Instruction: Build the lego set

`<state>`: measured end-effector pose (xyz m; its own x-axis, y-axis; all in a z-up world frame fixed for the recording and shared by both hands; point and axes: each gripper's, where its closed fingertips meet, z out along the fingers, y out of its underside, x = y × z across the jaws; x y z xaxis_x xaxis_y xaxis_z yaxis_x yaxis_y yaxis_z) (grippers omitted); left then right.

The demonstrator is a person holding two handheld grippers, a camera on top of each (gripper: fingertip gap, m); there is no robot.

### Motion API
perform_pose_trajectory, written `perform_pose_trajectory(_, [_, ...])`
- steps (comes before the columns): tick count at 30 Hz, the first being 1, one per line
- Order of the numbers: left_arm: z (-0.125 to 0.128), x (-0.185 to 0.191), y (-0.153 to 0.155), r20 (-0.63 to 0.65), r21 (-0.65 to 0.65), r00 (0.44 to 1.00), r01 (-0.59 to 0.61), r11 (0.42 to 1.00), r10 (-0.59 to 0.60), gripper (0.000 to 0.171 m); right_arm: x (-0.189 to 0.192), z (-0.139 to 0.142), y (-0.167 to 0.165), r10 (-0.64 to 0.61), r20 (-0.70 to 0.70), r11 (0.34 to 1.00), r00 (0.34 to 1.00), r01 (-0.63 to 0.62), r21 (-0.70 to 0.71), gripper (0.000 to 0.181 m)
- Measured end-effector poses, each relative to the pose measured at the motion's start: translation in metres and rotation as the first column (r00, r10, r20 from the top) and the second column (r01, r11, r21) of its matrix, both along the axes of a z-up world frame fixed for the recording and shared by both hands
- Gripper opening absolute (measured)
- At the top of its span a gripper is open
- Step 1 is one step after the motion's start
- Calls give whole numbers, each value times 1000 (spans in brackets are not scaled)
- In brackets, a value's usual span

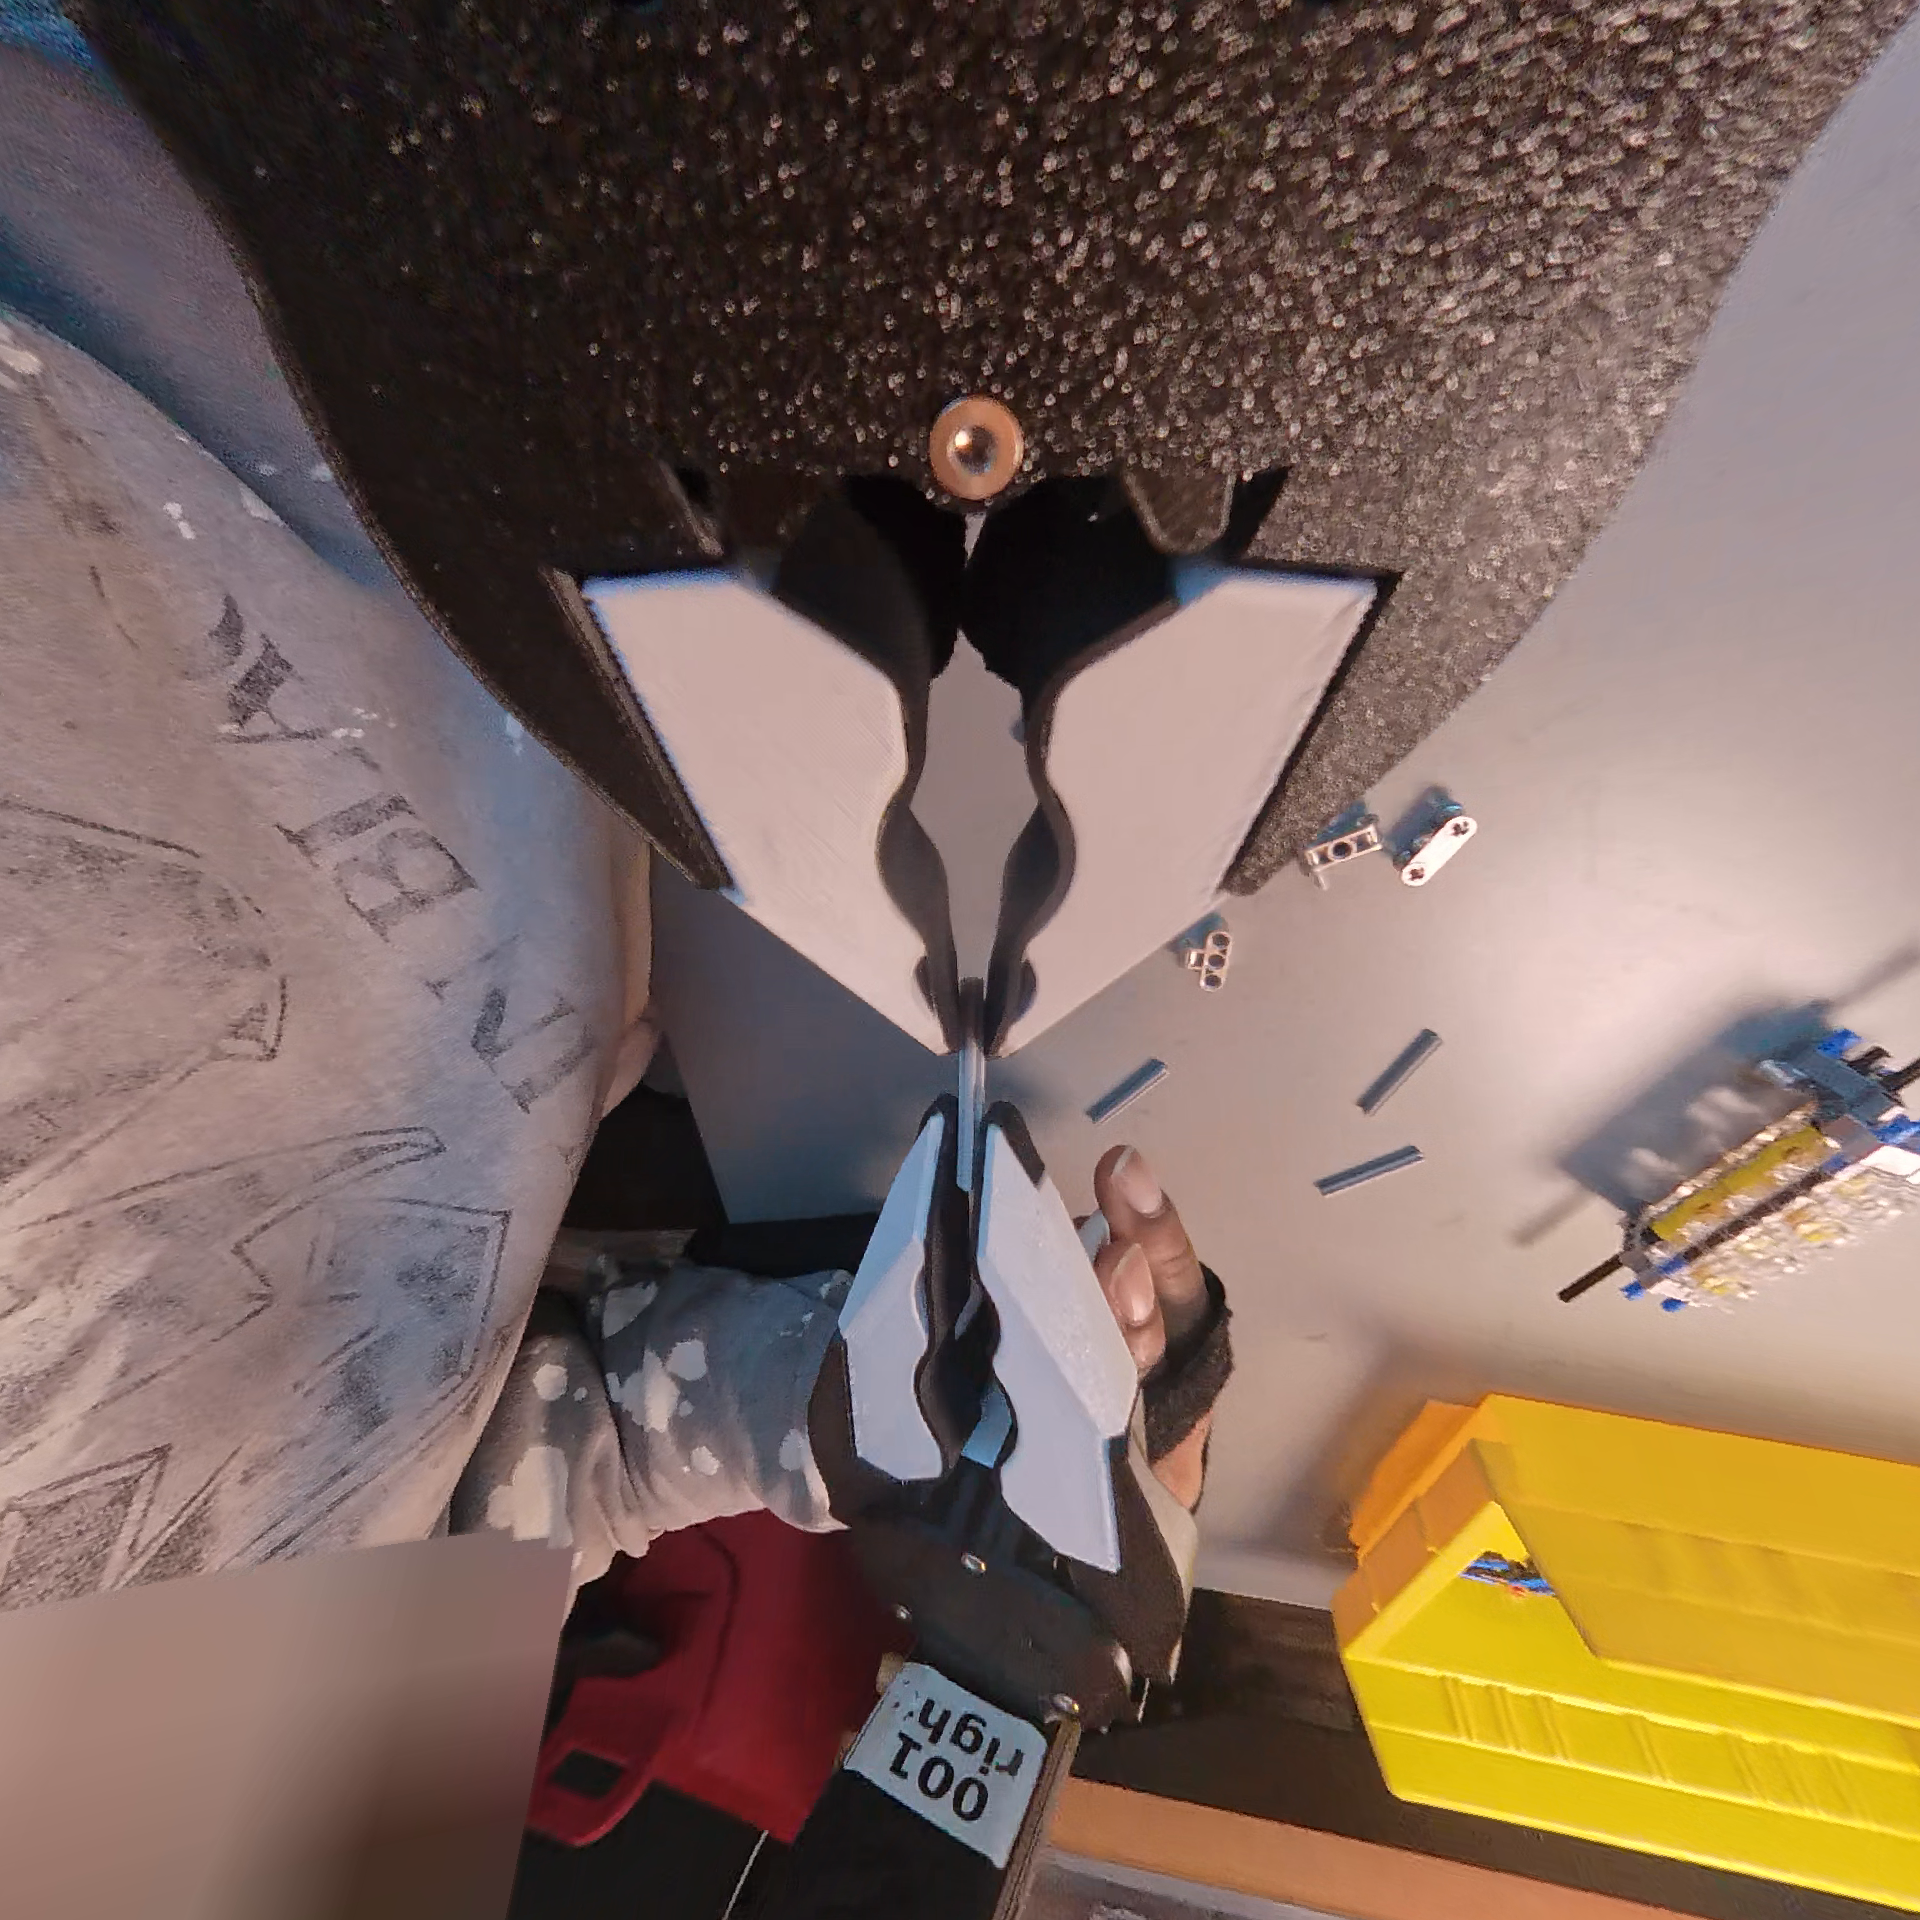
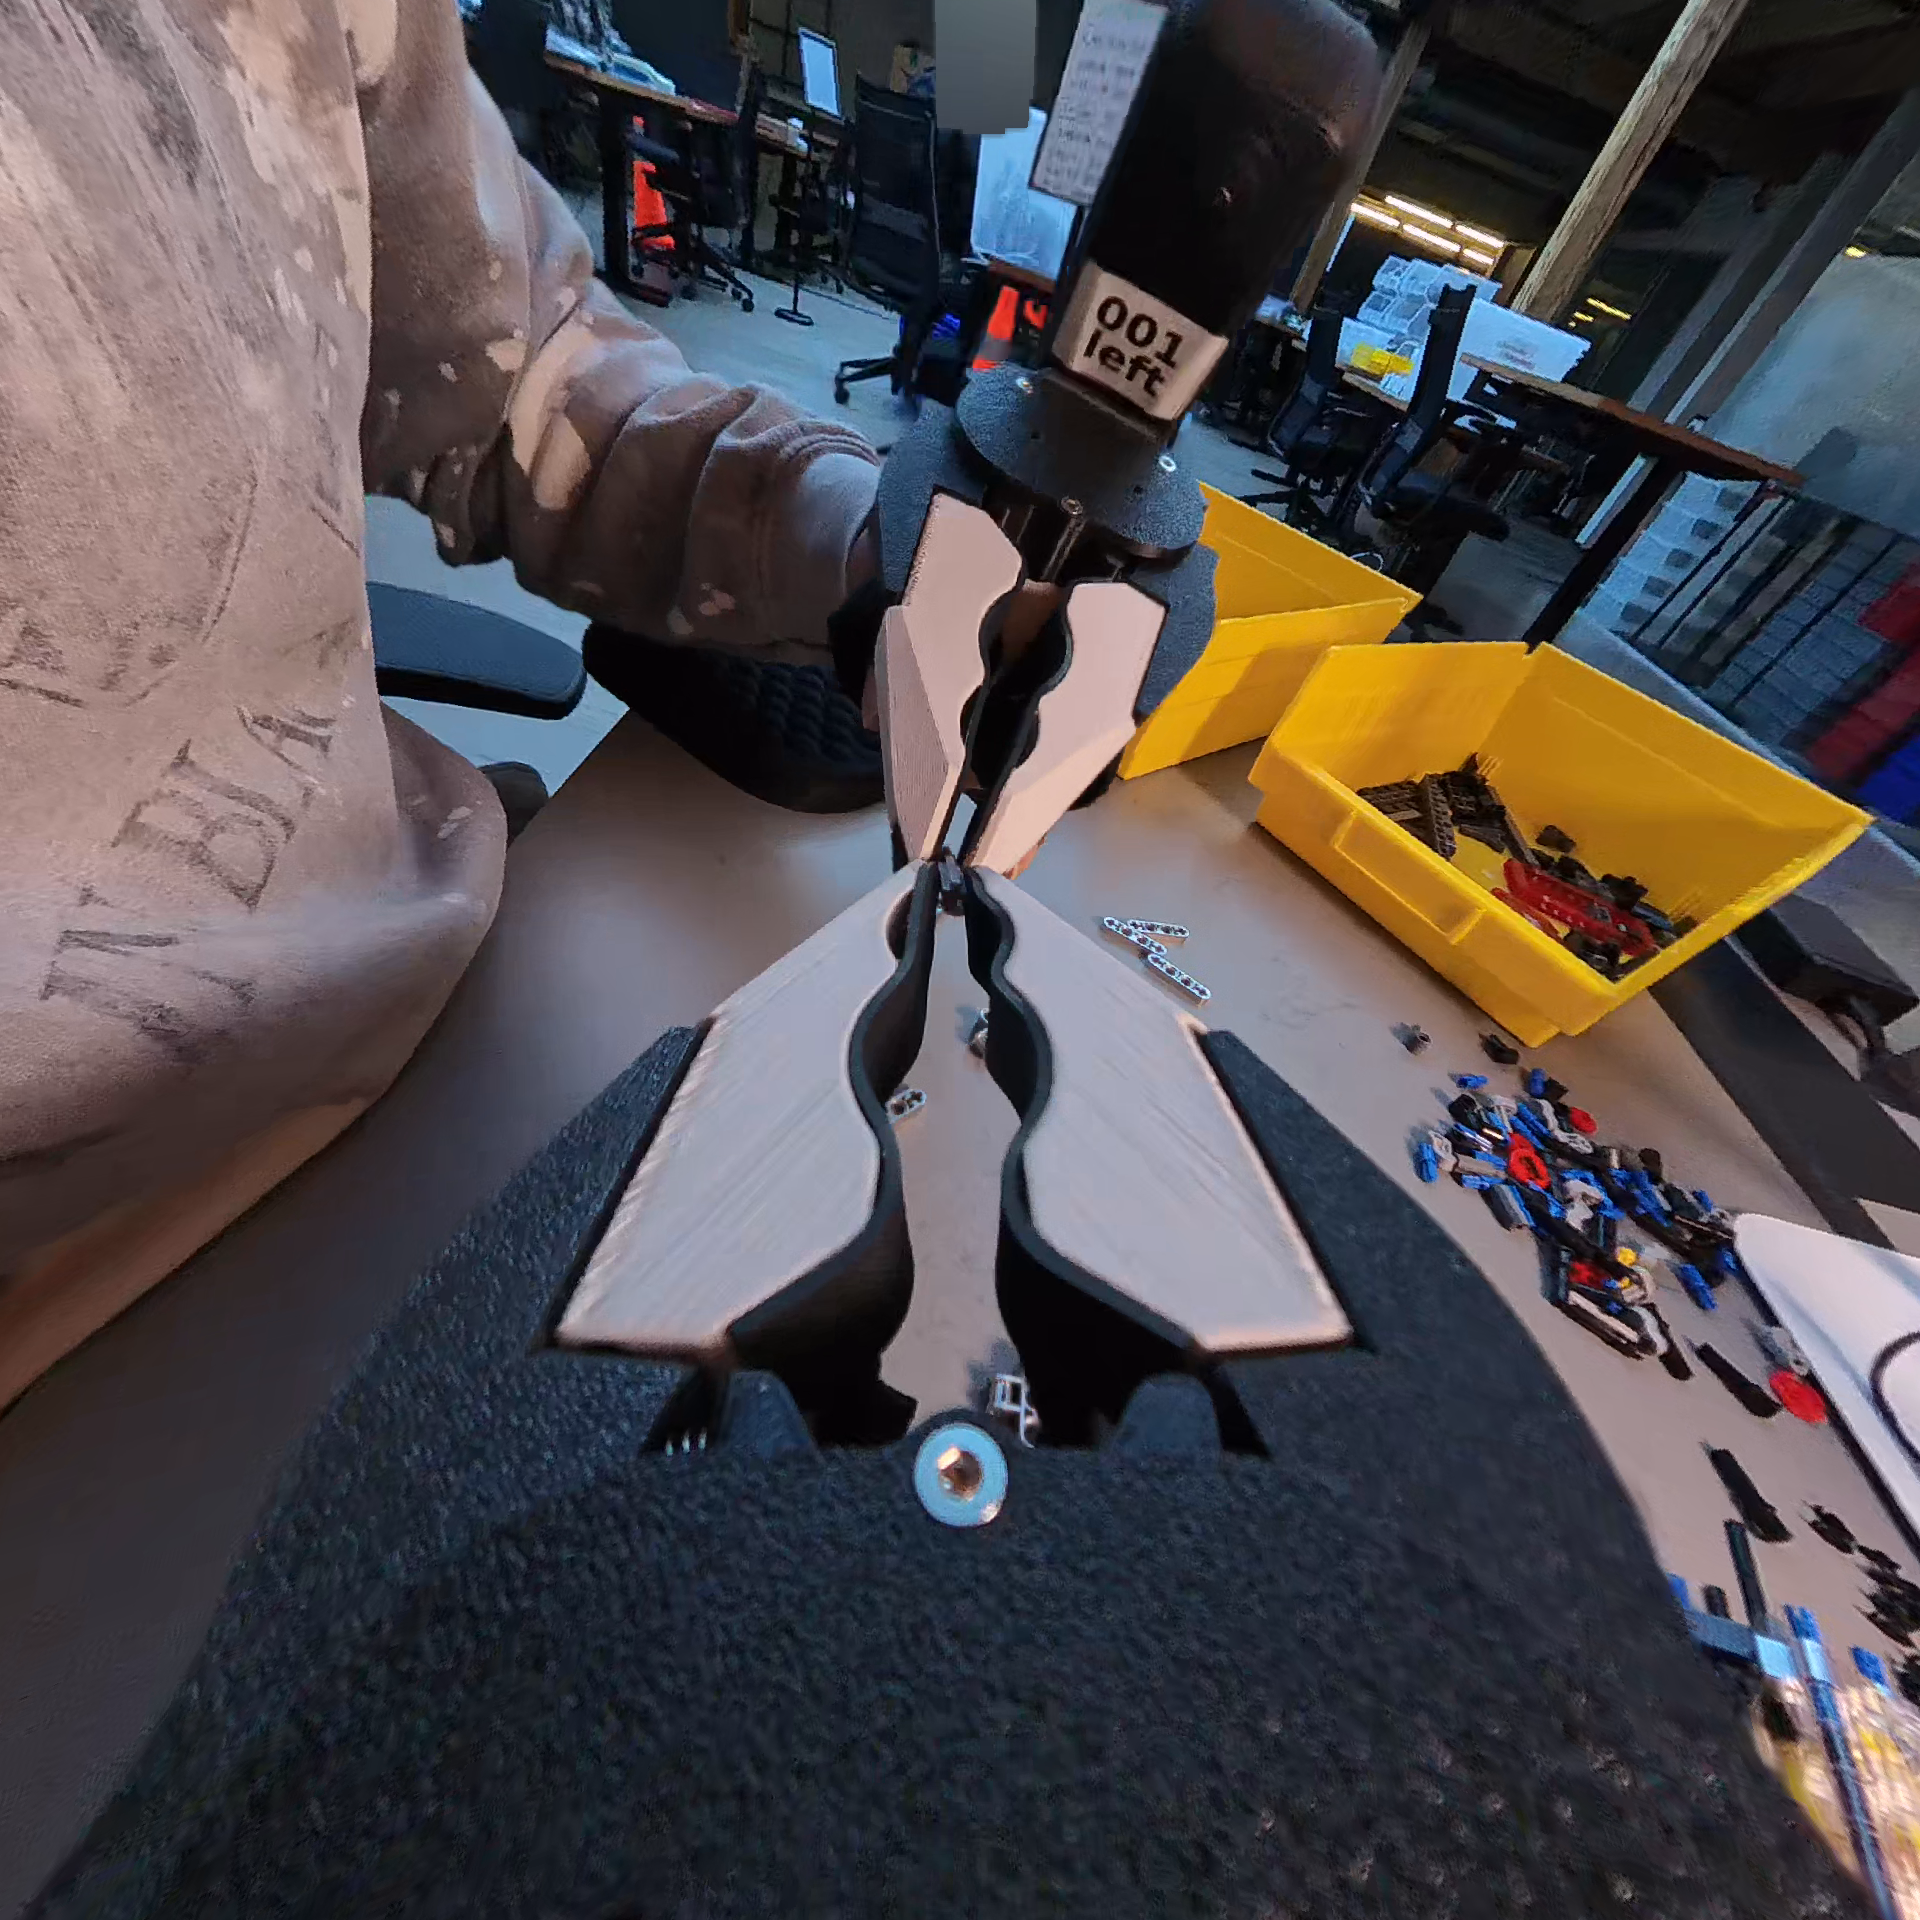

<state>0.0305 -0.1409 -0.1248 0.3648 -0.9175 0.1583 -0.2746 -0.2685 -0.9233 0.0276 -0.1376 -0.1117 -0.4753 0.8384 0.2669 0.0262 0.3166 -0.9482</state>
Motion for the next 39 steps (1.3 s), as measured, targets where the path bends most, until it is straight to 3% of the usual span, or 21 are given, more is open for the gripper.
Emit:
perform_pose_trajectory(9, [-16, -1, -7, -28, -141, 996, 80, 987, -85, 2, -1, -16, -5, -20, 39, 983, 999, 12, 184, 3])
perform_pose_trajectory(20, [-19, -8, 7, -25, -139, 999, 33, 990, -37, 3, -4, -23, 8, -53, 74, 992, 996, 44, 120, 2])
perform_pose_trajectory(24, [-19, -29, 24, -64, -95, 995, -88, 992, 82, 18, -1, -20, 33, -123, 64, 988, 990, 117, 101, 2])
perform_pose_trajectory(29, [-34, -54, 45, -143, -9, 966, -220, 975, 217, 20, 9, -5, 83, -263, 31, 965, 964, 263, 5, 2])
perform_pose_trajectory(35, [-80, -48, 65, -323, -6, 932, -177, 984, 166, 21, 13, -12, 103, -308, 58, 950, 950, 310, -38, 2])
perform_pose_trajectory(39, [-90, -34, 73, -382, -48, 914, -172, 984, 141, 21, 12, -20, 113, -349, 78, 936, 934, 351, -22, 2])
